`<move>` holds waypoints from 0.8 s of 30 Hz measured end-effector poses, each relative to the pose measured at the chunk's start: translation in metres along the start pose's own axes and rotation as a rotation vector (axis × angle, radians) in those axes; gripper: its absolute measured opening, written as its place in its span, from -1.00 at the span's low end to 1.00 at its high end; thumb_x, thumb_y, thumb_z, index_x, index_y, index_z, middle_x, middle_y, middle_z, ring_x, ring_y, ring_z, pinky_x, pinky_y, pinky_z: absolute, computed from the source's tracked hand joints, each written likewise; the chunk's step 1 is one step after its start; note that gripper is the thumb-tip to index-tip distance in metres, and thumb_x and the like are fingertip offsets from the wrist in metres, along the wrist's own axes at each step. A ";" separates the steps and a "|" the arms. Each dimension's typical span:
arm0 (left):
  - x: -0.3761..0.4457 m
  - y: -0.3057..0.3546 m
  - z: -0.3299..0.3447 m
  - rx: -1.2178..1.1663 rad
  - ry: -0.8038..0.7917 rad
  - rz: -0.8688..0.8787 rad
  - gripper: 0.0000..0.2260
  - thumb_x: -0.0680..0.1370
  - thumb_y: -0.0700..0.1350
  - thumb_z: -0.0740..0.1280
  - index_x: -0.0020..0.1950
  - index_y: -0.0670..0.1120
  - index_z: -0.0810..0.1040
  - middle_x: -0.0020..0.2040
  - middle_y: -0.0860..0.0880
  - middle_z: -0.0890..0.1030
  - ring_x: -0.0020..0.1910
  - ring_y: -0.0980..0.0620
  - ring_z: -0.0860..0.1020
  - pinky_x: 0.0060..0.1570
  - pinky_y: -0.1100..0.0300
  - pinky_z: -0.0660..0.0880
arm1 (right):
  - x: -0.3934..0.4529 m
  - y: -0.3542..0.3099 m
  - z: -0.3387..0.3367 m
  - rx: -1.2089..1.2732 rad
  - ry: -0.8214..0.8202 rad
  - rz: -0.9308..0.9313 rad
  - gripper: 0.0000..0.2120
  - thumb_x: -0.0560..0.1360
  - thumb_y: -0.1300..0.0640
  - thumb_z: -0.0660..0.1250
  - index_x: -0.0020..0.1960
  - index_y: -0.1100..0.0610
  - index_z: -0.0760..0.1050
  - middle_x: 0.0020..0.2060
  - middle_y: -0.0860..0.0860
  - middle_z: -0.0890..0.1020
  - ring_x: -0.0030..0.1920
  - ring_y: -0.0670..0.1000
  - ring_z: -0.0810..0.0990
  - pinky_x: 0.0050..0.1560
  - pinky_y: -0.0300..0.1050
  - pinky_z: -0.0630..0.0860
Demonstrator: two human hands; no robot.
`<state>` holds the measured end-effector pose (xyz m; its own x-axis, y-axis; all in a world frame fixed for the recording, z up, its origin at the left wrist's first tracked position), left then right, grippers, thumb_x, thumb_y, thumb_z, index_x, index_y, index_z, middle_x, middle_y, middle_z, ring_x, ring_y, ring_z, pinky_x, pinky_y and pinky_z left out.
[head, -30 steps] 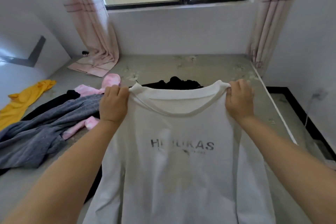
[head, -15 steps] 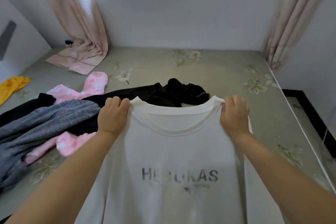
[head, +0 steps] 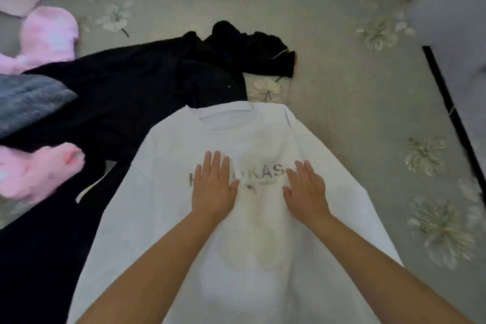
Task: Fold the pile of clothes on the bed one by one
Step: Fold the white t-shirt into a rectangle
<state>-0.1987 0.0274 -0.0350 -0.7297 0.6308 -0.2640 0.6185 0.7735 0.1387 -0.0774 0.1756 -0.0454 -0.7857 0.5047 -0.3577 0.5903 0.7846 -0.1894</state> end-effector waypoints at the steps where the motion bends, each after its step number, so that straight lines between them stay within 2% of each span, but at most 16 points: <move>1: -0.006 0.007 0.021 -0.009 -0.042 0.020 -0.46 0.61 0.10 -0.06 0.51 -0.09 -0.15 0.52 -0.09 -0.18 0.48 -0.06 -0.24 0.41 0.05 -0.26 | -0.011 0.012 0.017 0.010 -0.050 0.045 -0.51 0.60 0.01 0.01 0.49 0.09 0.02 0.50 0.08 -0.07 0.49 0.07 -0.15 0.43 0.04 -0.07; 3: -0.014 0.011 0.054 -0.002 -0.100 0.023 -0.43 0.60 0.14 -0.07 0.50 -0.05 -0.22 0.51 -0.08 -0.24 0.47 -0.05 -0.28 0.39 0.05 -0.33 | -0.020 0.030 0.042 0.001 -0.103 0.090 -0.48 0.60 -0.06 -0.02 0.50 0.02 -0.08 0.50 0.08 -0.13 0.49 0.08 -0.19 0.43 0.08 -0.12; 6: -0.015 0.006 0.084 -0.001 -0.072 0.006 -0.43 0.57 0.21 -0.14 0.40 -0.02 -0.35 0.46 -0.05 -0.33 0.38 -0.04 -0.43 0.32 0.10 -0.46 | -0.018 0.040 0.065 -0.051 -0.105 0.108 -0.45 0.58 -0.15 -0.06 0.49 -0.09 -0.19 0.49 0.06 -0.22 0.48 0.08 -0.25 0.41 0.13 -0.25; 8: -0.015 0.006 0.085 -0.042 -0.012 0.009 -0.42 0.48 0.21 -0.20 0.41 -0.04 -0.23 0.44 -0.05 -0.24 0.37 -0.05 -0.36 0.32 0.12 -0.46 | -0.015 0.038 0.077 -0.079 -0.088 0.112 -0.46 0.57 -0.18 -0.08 0.44 -0.17 -0.28 0.49 0.05 -0.24 0.48 0.08 -0.28 0.35 0.15 -0.39; 10: -0.014 0.010 0.078 -0.090 0.082 0.037 -0.39 0.46 0.13 -0.08 0.44 -0.16 0.14 0.44 -0.18 0.10 0.40 -0.13 -0.02 0.37 0.06 -0.21 | -0.013 0.037 0.083 -0.079 -0.014 0.112 -0.46 0.57 -0.19 -0.05 0.37 -0.17 -0.32 0.49 0.06 -0.19 0.48 0.11 -0.25 0.28 0.10 -0.52; 11: -0.012 0.012 0.075 -0.105 0.127 0.056 -0.41 0.45 0.08 -0.01 0.38 -0.22 0.29 0.39 -0.25 0.27 0.35 -0.16 0.11 0.34 0.02 -0.10 | -0.012 0.037 0.084 -0.061 0.023 0.112 -0.47 0.56 -0.20 -0.03 0.36 -0.16 -0.28 0.50 0.07 -0.14 0.49 0.12 -0.21 0.26 0.06 -0.56; 12: -0.011 0.013 0.074 -0.108 0.153 0.069 -0.42 0.44 0.06 0.03 0.34 -0.26 0.36 0.34 -0.28 0.36 0.32 -0.17 0.18 0.31 0.01 -0.04 | -0.012 0.038 0.084 -0.047 0.045 0.115 -0.49 0.54 -0.23 -0.04 0.36 -0.16 -0.22 0.50 0.08 -0.08 0.49 0.14 -0.16 0.26 0.03 -0.58; 15: -0.009 0.011 0.079 -0.137 0.147 0.057 -0.41 0.44 0.06 0.03 0.35 -0.27 0.33 0.37 -0.23 0.26 0.34 -0.17 0.14 0.33 0.05 -0.10 | -0.012 0.036 0.082 -0.024 0.076 0.108 -0.44 0.42 -0.26 -0.24 0.38 -0.14 -0.11 0.49 0.10 0.02 0.49 0.16 -0.06 0.27 -0.01 -0.55; 18: -0.008 0.010 0.081 -0.127 0.140 0.069 -0.40 0.43 0.06 0.04 0.35 -0.29 0.33 0.36 -0.29 0.32 0.34 -0.18 0.14 0.33 0.05 -0.09 | -0.009 0.035 0.084 -0.008 0.047 0.087 -0.46 0.42 -0.26 -0.26 0.37 -0.15 -0.19 0.50 0.08 -0.05 0.49 0.12 -0.15 0.29 0.00 -0.53; 20: -0.007 0.009 0.082 -0.138 0.144 0.075 -0.40 0.43 0.05 0.04 0.35 -0.30 0.34 0.34 -0.32 0.36 0.33 -0.18 0.14 0.32 0.05 -0.08 | -0.012 0.033 0.079 0.102 0.008 0.046 -0.48 0.46 -0.21 -0.20 0.37 -0.12 -0.18 0.49 0.09 -0.04 0.48 0.03 -0.17 0.35 0.02 -0.43; 21: -0.008 0.008 0.082 -0.144 0.151 0.077 -0.40 0.43 0.05 0.05 0.34 -0.31 0.35 0.34 -0.33 0.36 0.33 -0.18 0.15 0.32 0.04 -0.07 | -0.017 0.036 0.071 0.198 0.035 0.059 -0.46 0.46 -0.17 -0.17 0.40 -0.05 -0.09 0.48 0.13 0.05 0.46 0.01 -0.10 0.39 0.07 -0.30; 22: -0.009 0.008 0.082 -0.147 0.160 0.076 -0.40 0.43 0.05 0.04 0.34 -0.31 0.35 0.34 -0.33 0.36 0.34 -0.18 0.16 0.32 0.04 -0.06 | -0.025 0.042 0.062 0.247 0.104 0.091 -0.43 0.46 -0.12 -0.10 0.42 0.06 0.08 0.43 0.19 0.20 0.43 0.04 0.05 0.41 0.14 -0.09; 23: -0.009 0.008 0.083 -0.151 0.162 0.074 -0.39 0.43 0.06 0.04 0.35 -0.31 0.34 0.34 -0.33 0.34 0.34 -0.19 0.17 0.32 0.04 -0.07 | -0.039 0.049 0.052 0.232 0.229 0.139 -0.44 0.45 -0.05 -0.01 0.37 0.20 0.28 0.33 0.26 0.37 0.37 0.13 0.26 0.32 0.22 0.16; 24: -0.009 0.008 0.084 -0.158 0.154 0.071 -0.38 0.43 0.06 0.02 0.36 -0.30 0.32 0.36 -0.33 0.33 0.36 -0.20 0.17 0.33 0.06 -0.09 | -0.055 0.057 0.044 0.139 0.308 0.202 -0.48 0.43 0.00 0.08 0.25 0.30 0.44 0.19 0.29 0.51 0.23 0.22 0.46 0.16 0.23 0.37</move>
<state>-0.1629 0.0228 -0.1113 -0.7297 0.6763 -0.1008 0.6251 0.7196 0.3023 0.0078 0.1765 -0.0764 -0.6571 0.7452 -0.1132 0.7418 0.6127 -0.2728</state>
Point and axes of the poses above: each hand's wrist, its own x-axis towards the middle knuckle, its own z-axis out of the palm, y = z × x, the point moved 6 cm from there along x, towards the middle knuckle
